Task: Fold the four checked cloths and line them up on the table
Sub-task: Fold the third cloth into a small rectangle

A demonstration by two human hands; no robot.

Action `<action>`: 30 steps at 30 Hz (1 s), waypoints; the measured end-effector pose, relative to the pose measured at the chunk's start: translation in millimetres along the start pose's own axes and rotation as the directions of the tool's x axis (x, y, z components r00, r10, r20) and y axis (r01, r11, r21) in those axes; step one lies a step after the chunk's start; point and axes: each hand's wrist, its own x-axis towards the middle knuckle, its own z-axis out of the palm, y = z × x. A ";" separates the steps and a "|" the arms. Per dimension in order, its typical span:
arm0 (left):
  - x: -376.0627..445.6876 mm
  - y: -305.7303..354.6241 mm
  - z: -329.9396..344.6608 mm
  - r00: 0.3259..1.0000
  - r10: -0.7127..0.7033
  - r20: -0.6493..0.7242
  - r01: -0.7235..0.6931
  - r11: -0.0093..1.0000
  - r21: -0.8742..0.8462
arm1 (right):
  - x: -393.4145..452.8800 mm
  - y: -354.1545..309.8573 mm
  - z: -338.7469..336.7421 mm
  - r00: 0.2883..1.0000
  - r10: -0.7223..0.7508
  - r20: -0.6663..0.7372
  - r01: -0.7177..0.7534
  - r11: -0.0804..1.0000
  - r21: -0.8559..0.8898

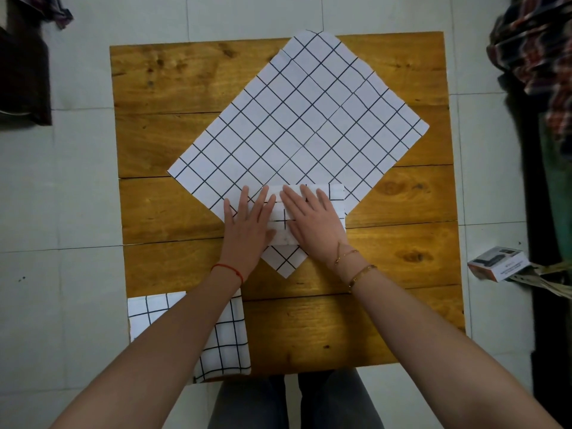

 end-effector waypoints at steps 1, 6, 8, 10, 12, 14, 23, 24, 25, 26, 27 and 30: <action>0.2 -0.3 0.0 1.000 -0.003 0.005 0.003 1.000 -0.008 | -1.8 3.2 -0.1 1.000 0.016 -0.003 -0.016 1.000 0.000; 0.4 -0.1 0.0 0.999 -0.022 0.035 0.022 1.000 -0.021 | -21.6 37.4 0.8 0.981 0.186 -0.044 -0.184 0.982 0.050; 0.1 0.5 -1.5 0.999 -0.023 0.036 0.024 0.999 -0.038 | -31.7 51.2 2.5 0.967 0.248 -0.055 -0.245 0.968 0.055; -0.2 0.4 -2.9 0.999 -0.024 0.049 0.026 0.998 -0.051 | -38.8 58.8 3.4 0.953 0.297 -0.064 -0.291 0.953 0.082; 0.1 1.1 -4.6 0.997 -0.028 0.071 0.032 0.998 -0.053 | -40.9 60.1 0.5 0.947 0.311 -0.079 -0.302 0.947 0.106; 0.4 2.6 -7.8 0.997 -0.028 0.076 0.033 0.997 -0.071 | -37.5 57.8 -5.6 0.939 0.311 -0.146 -0.293 0.946 0.136; -13.5 18.7 -17.6 0.894 -0.448 -0.003 0.375 0.751 -0.543 | 10.8 50.4 -26.3 0.930 0.273 -0.245 -0.198 0.936 0.290; -14.4 19.9 -16.5 0.884 -0.467 0.020 0.402 0.737 -0.544 | 15.5 50.2 -25.8 0.937 0.270 -0.221 -0.204 0.938 0.281; -14.7 21.1 -15.9 0.877 -0.480 0.033 0.419 0.729 -0.542 | 19.2 49.7 -24.6 0.944 0.265 -0.198 -0.209 0.941 0.266; -14.4 22.5 -16.0 0.871 -0.490 0.042 0.431 0.719 -0.545 | 22.0 49.3 -22.8 0.949 0.260 -0.180 -0.211 0.944 0.253; -13.7 23.9 -16.4 0.863 -0.502 0.053 0.444 0.706 -0.552 | 24.0 48.9 -21.3 0.952 0.257 -0.169 -0.212 0.946 0.245; -11.6 27.8 -18.6 0.843 -0.531 0.085 0.472 0.655 -0.590 | 28.4 48.5 -18.2 0.954 0.265 -0.141 -0.232 0.949 0.215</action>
